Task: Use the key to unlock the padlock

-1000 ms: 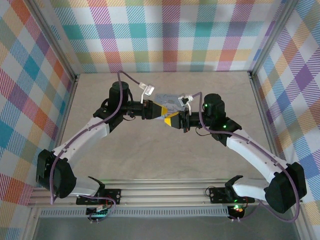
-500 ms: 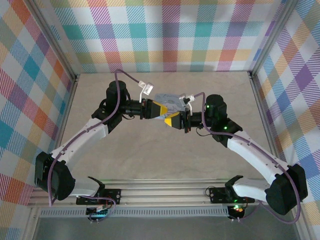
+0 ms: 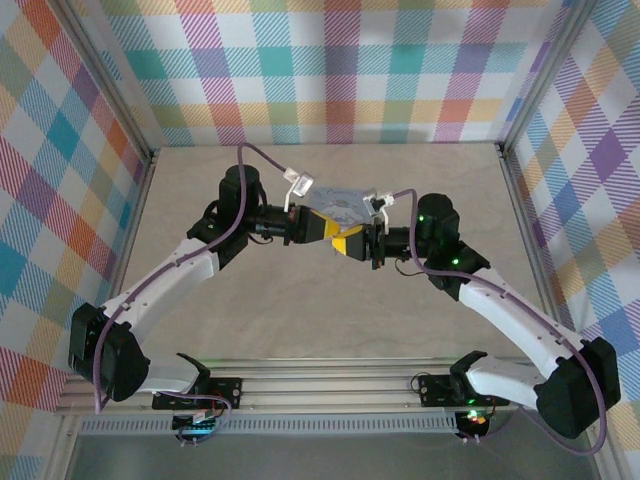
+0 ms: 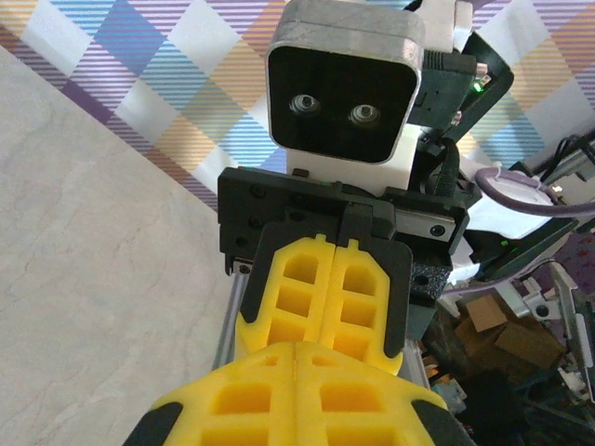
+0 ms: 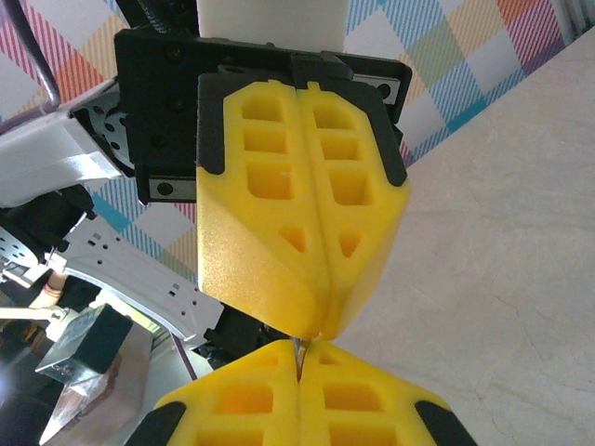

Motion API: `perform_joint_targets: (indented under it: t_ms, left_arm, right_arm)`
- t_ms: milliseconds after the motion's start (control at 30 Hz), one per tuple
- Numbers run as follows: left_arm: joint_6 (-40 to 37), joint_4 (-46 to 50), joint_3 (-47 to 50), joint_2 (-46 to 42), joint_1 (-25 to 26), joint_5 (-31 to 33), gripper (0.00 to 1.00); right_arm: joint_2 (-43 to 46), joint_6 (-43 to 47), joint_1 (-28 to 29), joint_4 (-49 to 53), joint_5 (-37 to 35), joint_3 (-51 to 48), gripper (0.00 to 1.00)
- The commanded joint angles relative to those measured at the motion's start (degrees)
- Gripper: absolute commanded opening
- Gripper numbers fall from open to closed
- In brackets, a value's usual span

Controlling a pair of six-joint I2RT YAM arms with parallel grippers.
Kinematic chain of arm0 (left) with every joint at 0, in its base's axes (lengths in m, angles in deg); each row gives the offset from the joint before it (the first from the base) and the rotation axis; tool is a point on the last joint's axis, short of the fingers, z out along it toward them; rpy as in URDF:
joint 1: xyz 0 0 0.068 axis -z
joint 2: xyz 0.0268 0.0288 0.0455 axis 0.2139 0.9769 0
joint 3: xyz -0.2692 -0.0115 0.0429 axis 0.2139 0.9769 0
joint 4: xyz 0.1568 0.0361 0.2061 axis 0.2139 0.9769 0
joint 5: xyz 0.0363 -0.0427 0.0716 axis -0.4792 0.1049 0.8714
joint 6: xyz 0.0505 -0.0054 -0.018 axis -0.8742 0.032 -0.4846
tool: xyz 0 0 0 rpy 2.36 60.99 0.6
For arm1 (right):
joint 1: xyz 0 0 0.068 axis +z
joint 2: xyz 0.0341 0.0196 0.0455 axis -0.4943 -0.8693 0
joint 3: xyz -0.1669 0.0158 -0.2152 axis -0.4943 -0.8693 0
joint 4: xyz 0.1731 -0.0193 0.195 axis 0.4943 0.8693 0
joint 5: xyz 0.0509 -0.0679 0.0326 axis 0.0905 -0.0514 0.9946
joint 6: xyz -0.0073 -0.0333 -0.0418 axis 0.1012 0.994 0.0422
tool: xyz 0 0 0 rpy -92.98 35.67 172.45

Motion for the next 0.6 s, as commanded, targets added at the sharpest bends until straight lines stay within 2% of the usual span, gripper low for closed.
perform_joint_targets:
  t_ms: [0,33,100,200,367,467,567]
  left_arm:
    - [-8.5,10.9,-3.5,-1.1,1.1,0.0,0.00]
    - [-10.3,13.3,-4.5,-1.1,1.1,0.7,0.00]
    - [-14.2,19.3,-6.5,-1.0,1.1,3.3,0.00]
    - [-19.8,28.5,-10.0,0.0,1.1,7.2,0.00]
    - [-26.4,41.8,-17.1,2.7,1.3,13.6,0.00]
    - [-27.3,44.3,-19.4,4.0,1.5,12.9,0.00]
    - [-27.7,44.3,-20.2,4.4,1.8,11.5,0.00]
  right_arm:
    - [1.6,-0.2,-0.4,-0.1,-3.0,-0.7,0.00]
    - [2.0,0.0,-0.4,0.9,-4.1,-0.7,0.04]
    - [2.9,0.6,-0.4,3.5,-6.3,-1.1,0.24]
    - [5.8,2.4,-0.5,8.8,-8.7,-1.7,0.38]
    - [10.2,5.9,-0.5,16.6,-11.7,-2.7,0.45]
    - [10.1,6.3,-0.5,16.7,-10.7,-2.8,0.46]
    - [8.1,4.7,-0.5,12.3,-7.0,-3.0,0.48]
